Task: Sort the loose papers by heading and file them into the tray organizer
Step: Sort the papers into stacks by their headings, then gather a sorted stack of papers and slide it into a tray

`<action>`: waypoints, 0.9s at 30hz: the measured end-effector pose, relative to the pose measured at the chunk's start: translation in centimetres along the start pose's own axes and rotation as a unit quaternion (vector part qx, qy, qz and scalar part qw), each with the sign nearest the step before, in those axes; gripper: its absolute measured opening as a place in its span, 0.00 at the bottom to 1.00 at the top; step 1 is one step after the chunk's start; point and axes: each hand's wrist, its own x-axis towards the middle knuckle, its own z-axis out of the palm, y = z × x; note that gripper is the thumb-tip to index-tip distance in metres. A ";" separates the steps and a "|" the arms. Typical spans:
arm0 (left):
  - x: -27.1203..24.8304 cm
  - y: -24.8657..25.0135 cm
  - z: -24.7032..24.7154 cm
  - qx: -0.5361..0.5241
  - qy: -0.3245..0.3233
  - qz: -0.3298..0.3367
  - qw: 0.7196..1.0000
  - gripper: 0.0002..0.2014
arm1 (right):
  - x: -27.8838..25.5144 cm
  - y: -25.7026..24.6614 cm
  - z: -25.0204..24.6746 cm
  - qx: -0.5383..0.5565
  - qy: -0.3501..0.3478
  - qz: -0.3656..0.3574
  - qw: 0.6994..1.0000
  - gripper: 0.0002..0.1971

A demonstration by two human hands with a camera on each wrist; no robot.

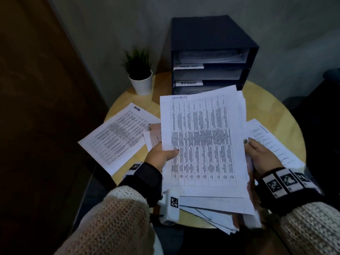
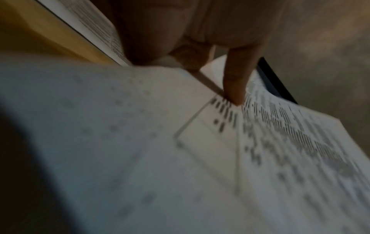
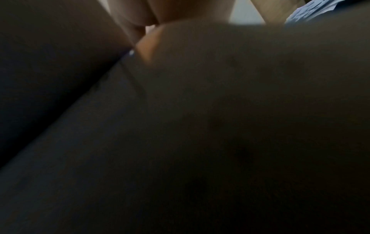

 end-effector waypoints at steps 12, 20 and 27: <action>0.9 0.9 -0.2 -0.159 0.163 0.065 0.972 0.21 | -1.1 0.2 1.0 0.117 -0.068 0.039 0.990 0.10; -0.2 1.1 3.1 -0.224 0.002 0.069 0.972 0.25 | 0.4 1.2 1.5 0.016 0.116 0.011 0.993 0.12; 0.8 2.6 -0.1 -0.235 0.050 0.097 0.966 0.07 | 0.6 -2.4 -0.8 -0.003 0.152 -0.133 0.979 0.16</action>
